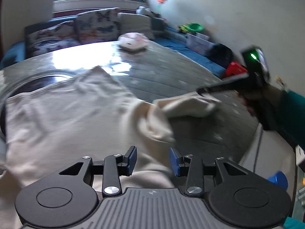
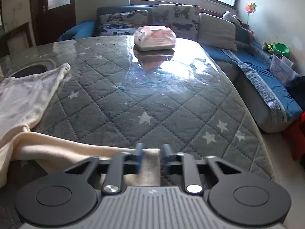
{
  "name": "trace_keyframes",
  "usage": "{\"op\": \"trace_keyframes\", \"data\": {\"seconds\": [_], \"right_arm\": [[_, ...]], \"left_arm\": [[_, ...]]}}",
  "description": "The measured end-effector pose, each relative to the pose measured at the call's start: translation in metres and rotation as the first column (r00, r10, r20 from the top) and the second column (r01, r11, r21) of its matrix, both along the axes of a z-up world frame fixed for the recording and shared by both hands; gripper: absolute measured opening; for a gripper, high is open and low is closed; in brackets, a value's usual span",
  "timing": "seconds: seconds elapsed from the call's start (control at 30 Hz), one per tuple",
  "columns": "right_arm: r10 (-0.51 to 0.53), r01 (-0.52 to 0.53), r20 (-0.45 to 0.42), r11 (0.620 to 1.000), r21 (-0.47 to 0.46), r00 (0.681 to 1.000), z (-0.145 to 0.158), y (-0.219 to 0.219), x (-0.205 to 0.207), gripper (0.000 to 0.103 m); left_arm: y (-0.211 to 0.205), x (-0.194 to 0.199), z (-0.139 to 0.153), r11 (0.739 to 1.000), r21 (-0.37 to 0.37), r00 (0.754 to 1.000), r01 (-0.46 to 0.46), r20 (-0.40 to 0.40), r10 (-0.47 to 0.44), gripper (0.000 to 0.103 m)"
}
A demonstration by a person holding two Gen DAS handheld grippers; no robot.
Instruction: Fold clothes
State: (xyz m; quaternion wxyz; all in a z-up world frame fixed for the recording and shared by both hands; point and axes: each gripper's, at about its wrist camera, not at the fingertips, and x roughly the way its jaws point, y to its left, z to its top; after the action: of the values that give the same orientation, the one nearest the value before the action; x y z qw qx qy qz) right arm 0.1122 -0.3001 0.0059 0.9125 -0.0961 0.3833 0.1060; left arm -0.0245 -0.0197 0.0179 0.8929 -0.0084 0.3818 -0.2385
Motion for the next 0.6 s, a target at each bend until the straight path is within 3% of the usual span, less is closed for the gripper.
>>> {"op": "trace_keyframes", "data": {"seconds": [0.17,0.33,0.4,0.47,0.6], "right_arm": [[0.04,-0.04,0.048,0.999,0.002,0.998,0.015,0.005,-0.002,0.005],[0.057,-0.079,0.314,0.995,0.057,0.948,0.065,-0.011,-0.029,0.005],[0.038,-0.065,0.377,0.996,0.059,0.925,0.072,-0.027,-0.042,0.006],[0.0,-0.02,0.357,0.998,0.053,0.934,0.064,-0.042,-0.047,0.008],[-0.148,0.145,0.202,0.989,0.03,0.968,0.028,-0.077,-0.052,0.01]], "left_arm": [[-0.018,-0.003,-0.01,0.998,0.016,0.998,0.056,-0.026,-0.056,0.041],[-0.02,-0.003,-0.019,0.997,0.027,0.996,0.077,-0.053,-0.076,0.041],[-0.019,-0.004,-0.02,0.996,0.023,0.995,0.086,-0.053,-0.085,0.041],[-0.019,-0.004,-0.02,0.995,0.025,0.994,0.095,-0.051,-0.093,0.041],[-0.02,-0.006,-0.02,0.993,0.033,0.992,0.115,-0.047,-0.113,0.041]]}}
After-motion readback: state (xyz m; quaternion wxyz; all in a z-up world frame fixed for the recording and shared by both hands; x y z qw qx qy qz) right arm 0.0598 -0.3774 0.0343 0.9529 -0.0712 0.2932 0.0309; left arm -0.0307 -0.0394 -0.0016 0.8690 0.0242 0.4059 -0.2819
